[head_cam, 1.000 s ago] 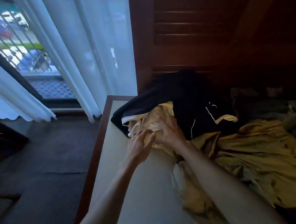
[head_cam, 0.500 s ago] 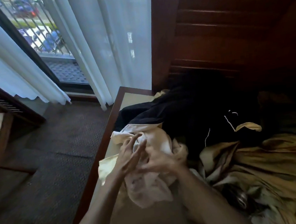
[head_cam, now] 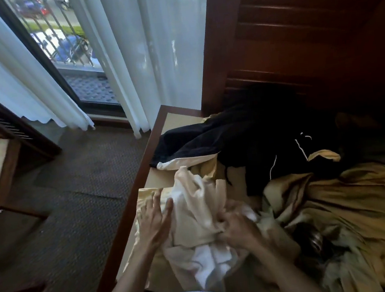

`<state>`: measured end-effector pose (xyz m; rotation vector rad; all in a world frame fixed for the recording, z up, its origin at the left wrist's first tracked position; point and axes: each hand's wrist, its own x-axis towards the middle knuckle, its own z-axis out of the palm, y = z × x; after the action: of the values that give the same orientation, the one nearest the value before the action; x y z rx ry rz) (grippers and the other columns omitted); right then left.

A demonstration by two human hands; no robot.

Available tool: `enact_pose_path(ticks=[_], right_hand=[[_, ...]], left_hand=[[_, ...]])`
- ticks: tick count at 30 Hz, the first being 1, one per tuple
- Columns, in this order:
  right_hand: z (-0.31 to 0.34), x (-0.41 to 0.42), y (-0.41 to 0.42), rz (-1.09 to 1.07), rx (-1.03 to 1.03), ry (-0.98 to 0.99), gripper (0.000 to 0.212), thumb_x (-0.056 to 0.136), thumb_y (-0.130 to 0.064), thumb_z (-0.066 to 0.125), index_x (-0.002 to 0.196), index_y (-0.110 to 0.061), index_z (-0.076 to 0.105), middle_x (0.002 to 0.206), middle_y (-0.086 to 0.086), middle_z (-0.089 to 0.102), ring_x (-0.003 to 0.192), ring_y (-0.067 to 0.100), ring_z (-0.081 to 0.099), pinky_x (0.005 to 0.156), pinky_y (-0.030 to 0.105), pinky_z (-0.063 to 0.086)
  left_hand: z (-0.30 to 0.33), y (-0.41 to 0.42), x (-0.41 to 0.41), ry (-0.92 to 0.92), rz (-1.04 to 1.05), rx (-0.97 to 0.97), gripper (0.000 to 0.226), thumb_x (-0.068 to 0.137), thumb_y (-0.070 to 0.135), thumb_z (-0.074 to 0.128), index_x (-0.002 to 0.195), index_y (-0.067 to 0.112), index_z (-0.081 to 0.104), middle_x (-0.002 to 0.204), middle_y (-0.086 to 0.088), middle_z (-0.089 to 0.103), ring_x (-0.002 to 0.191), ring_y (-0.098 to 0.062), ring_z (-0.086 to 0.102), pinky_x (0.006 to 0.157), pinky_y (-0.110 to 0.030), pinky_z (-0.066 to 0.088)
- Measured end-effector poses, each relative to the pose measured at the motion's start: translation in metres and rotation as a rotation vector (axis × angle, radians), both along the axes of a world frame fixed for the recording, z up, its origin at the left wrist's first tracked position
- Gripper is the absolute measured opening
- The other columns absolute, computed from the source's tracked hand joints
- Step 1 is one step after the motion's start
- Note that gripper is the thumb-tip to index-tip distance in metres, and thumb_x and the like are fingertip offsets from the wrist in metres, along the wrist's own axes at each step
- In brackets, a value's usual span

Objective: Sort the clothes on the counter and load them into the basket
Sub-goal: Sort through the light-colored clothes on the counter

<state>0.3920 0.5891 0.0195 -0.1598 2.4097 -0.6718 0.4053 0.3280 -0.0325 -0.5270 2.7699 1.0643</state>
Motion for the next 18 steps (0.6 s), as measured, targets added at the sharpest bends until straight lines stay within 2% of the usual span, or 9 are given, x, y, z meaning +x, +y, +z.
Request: enact_pose_path(ticks=[2,4,6,8,11,12,14,17,18], right_hand=[[0.025,0.003,0.035,-0.176,-0.013,0.109,0.027,0.062,-0.055,0.067,0.083,-0.039,0.060,0.086,-0.006,0.064,0.083,0.025,0.064,0.065,0.034,0.048],[0.059,-0.003,0.065,-0.348,0.000,0.313,0.023,0.063,-0.049,0.066,0.074,-0.032,0.056,0.069,-0.004,0.056,0.070,0.026,0.060,0.054,0.032,0.037],[0.098,-0.006,0.089,-0.425,0.107,0.549,0.023,0.071,-0.033,0.075,0.089,-0.025,0.063,0.086,0.006,0.060,0.079,0.033,0.061,0.058,0.031,0.036],[0.134,-0.011,0.109,-0.421,0.270,0.743,0.028,0.075,-0.023,0.075,0.098,-0.020,0.059,0.104,0.010,0.054,0.091,0.038,0.057,0.061,0.035,0.040],[0.137,-0.013,0.105,-0.262,0.533,0.929,0.033,0.075,-0.022,0.059,0.108,-0.021,0.057,0.121,0.014,0.050,0.111,0.042,0.046,0.078,0.047,0.041],[0.122,-0.012,0.092,-0.221,0.529,0.954,0.039,0.072,-0.021,0.059,0.110,-0.021,0.058,0.125,0.015,0.051,0.114,0.044,0.046,0.084,0.051,0.038],[0.081,-0.001,0.057,-0.080,0.416,0.828,0.049,0.071,-0.024,0.065,0.119,-0.024,0.059,0.130,0.012,0.051,0.118,0.044,0.049,0.092,0.053,0.038],[0.021,0.017,0.015,0.258,0.382,0.264,0.052,0.086,-0.035,0.063,0.137,-0.036,0.048,0.148,0.001,0.039,0.136,0.034,0.037,0.105,0.053,0.030],[0.015,0.017,0.010,0.261,0.344,0.155,0.050,0.089,-0.038,0.059,0.138,-0.041,0.046,0.151,-0.001,0.038,0.138,0.032,0.036,0.109,0.054,0.028]], left_hand=[[-0.011,-0.014,0.021,-0.109,-0.147,-0.168,0.097,0.080,0.089,0.001,0.159,0.038,0.026,0.167,-0.002,0.024,0.154,-0.030,0.017,0.122,-0.058,0.016],[-0.016,-0.021,0.035,-0.099,-0.253,-0.194,0.104,0.073,0.094,-0.009,0.158,0.042,0.022,0.170,-0.003,0.015,0.157,-0.029,0.008,0.125,-0.058,0.007],[-0.015,-0.024,0.038,-0.089,-0.231,-0.105,0.102,0.073,0.096,-0.002,0.157,0.044,0.024,0.171,-0.001,0.009,0.158,-0.023,-0.001,0.125,-0.055,-0.003],[-0.014,-0.023,0.034,-0.128,-0.204,-0.080,0.098,0.076,0.090,0.008,0.158,0.040,0.026,0.171,0.000,0.007,0.158,-0.020,-0.005,0.125,-0.054,-0.007],[-0.012,-0.018,0.027,-0.104,-0.163,-0.053,0.093,0.077,0.088,0.011,0.157,0.043,0.025,0.171,-0.004,0.012,0.157,-0.028,0.004,0.125,-0.058,-0.001],[-0.009,-0.013,0.024,-0.066,-0.171,-0.049,0.088,0.079,0.089,0.011,0.157,0.047,0.022,0.171,-0.004,0.011,0.157,-0.030,0.007,0.124,-0.059,0.002],[-0.002,0.003,0.015,0.003,-0.255,-0.055,0.077,0.085,0.086,0.014,0.155,0.056,0.015,0.172,0.000,0.000,0.157,-0.028,0.003,0.124,-0.060,0.001],[0.009,0.031,-0.002,0.092,-0.470,-0.067,0.078,0.085,0.089,0.010,0.156,0.056,0.016,0.169,0.007,-0.020,0.156,-0.022,-0.015,0.122,-0.055,-0.005],[0.013,0.038,-0.010,0.119,-0.535,-0.089,0.081,0.085,0.089,0.006,0.156,0.053,0.019,0.169,0.007,-0.021,0.155,-0.021,-0.018,0.122,-0.055,-0.007]])
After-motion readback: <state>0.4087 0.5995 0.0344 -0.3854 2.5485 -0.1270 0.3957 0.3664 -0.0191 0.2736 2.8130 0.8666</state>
